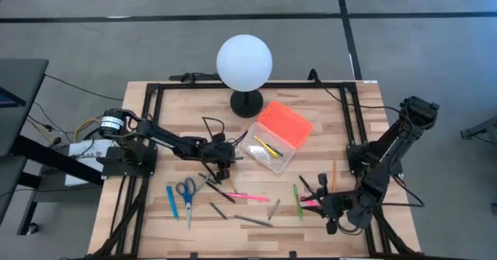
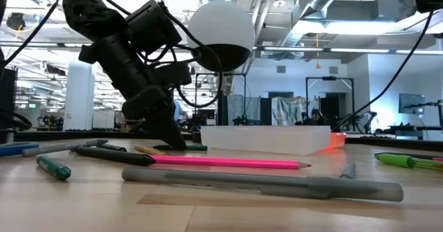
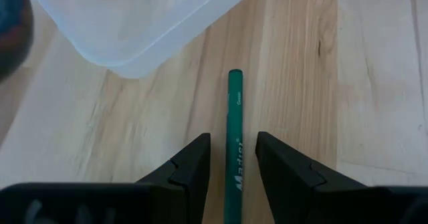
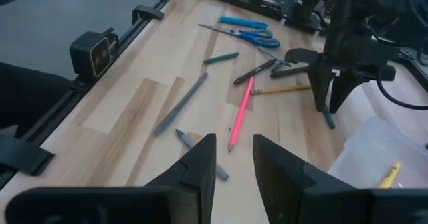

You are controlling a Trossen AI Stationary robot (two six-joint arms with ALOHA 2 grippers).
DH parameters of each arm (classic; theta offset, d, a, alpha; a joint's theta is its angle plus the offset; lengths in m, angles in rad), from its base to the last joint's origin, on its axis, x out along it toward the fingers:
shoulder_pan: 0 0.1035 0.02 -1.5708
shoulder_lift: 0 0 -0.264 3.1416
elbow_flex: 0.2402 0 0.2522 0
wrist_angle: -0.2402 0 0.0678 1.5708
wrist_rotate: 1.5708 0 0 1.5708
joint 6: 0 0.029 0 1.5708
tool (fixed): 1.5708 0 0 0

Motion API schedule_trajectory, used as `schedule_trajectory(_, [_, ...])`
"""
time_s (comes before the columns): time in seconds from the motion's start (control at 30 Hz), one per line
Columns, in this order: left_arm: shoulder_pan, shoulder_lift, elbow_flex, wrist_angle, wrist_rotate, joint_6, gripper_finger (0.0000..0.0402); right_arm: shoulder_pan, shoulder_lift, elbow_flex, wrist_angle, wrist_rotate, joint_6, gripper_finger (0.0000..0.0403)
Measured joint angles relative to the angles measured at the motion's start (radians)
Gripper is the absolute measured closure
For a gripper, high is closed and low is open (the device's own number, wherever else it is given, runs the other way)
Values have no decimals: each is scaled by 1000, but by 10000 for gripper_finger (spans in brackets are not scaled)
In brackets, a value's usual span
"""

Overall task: Pick & place school supplies into a supply box
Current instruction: Put the dark green crayon into the orange supply box

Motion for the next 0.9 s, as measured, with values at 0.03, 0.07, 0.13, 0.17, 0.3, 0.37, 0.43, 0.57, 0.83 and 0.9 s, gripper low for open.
schedule_trajectory(0.03, [0, 0, 0, -1, 5, 0, 281, -1, 0, 0, -1, 0, 0, 310])
schedule_trajectory(0.07, [1, 0, 0, -2, 6, -1, 281, -1, 0, 0, -1, 0, 0, 310])
schedule_trajectory(0.13, [1, 1, 0, -4, 6, -1, 281, -1, 0, 0, -1, 11, 0, 310])
schedule_trajectory(0.17, [1, 1, 0, -5, 7, -1, 281, -1, 0, 0, -1, 18, 0, 310])
schedule_trajectory(0.3, [0, 2, -1, -13, -14, -21, 281, -1, 0, 0, 0, 22, 0, 310])
schedule_trajectory(0.37, [-2, 2, -1, -23, -34, -40, 283, -1, 0, 0, -1, 22, 0, 310])
schedule_trajectory(0.43, [1, 2, -1, -26, -32, -43, 292, -2, 0, 0, -1, 22, 0, 310])
schedule_trajectory(0.57, [2, 2, -2, -31, -35, -45, 323, -2, 0, 0, -1, 22, 0, 310])
schedule_trajectory(0.83, [5, 2, -3, -45, -14, -51, 380, -2, 0, 0, -1, 21, 1, 310])
schedule_trajectory(0.9, [5, 1, -1, -60, -11, -53, 385, -2, 0, 0, -1, 21, 1, 310])
